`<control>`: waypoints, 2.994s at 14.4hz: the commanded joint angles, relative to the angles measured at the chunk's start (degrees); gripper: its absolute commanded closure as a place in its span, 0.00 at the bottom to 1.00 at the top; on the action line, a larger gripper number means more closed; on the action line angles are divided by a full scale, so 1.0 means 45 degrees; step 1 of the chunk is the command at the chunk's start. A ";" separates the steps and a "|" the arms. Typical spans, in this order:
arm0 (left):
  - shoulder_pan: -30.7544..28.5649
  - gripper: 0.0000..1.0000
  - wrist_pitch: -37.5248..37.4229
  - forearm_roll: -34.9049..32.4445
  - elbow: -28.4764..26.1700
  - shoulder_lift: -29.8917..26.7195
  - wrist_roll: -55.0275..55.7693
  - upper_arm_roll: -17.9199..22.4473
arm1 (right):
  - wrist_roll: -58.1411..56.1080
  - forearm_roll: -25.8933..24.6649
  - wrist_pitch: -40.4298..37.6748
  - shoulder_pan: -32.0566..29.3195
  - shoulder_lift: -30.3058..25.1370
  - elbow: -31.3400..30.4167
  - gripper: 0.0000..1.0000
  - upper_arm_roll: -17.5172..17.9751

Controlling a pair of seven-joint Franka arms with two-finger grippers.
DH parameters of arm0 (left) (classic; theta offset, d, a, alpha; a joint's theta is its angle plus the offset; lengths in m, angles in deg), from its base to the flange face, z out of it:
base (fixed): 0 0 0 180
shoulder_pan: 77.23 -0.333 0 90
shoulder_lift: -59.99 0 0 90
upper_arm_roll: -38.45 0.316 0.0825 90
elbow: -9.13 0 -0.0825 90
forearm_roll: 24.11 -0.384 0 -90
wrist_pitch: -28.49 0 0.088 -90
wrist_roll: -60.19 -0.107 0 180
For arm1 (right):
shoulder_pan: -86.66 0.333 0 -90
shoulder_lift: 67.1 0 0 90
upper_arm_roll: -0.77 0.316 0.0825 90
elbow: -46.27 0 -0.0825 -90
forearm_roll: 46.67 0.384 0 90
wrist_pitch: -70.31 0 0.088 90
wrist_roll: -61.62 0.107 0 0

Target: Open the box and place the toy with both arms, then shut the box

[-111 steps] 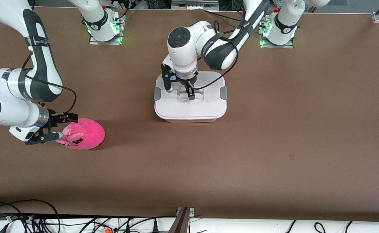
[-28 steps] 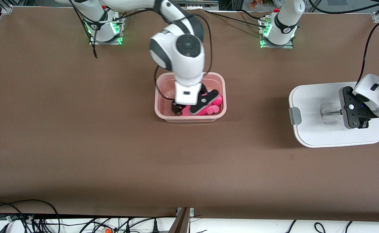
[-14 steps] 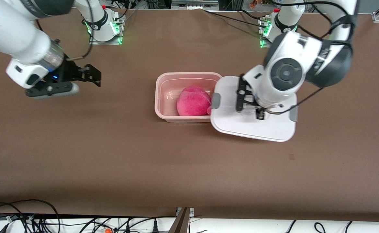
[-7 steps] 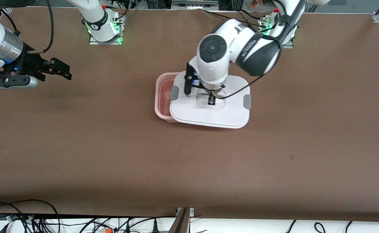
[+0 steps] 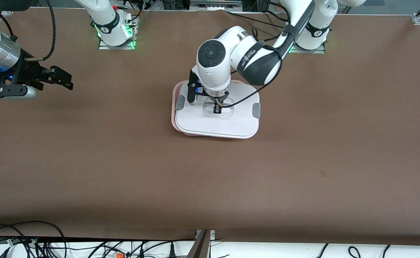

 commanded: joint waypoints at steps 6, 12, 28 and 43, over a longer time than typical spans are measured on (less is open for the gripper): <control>0.0448 1.00 0.0007 0.0086 0.0299 0.0315 0.0981 0.0198 | -0.0927 0.0160 0.0031 -0.0285 0.0245 0.0558 0.00 -0.0551; 0.0605 1.00 0.0007 0.0067 0.0280 0.0511 0.1509 0.0198 | -0.0634 0.0120 -0.0166 -0.0226 0.0440 0.0461 0.00 -0.0512; 0.0721 1.00 0.0007 0.0009 0.0280 0.0725 0.3109 0.0198 | -0.0790 -0.0153 -0.0165 0.0184 0.0538 0.0539 0.00 -0.0453; 0.0742 1.00 0.0007 0.0028 0.0280 0.0960 0.3579 0.0198 | -0.0771 -0.0016 -0.0067 0.0184 0.0538 0.0539 0.00 -0.0473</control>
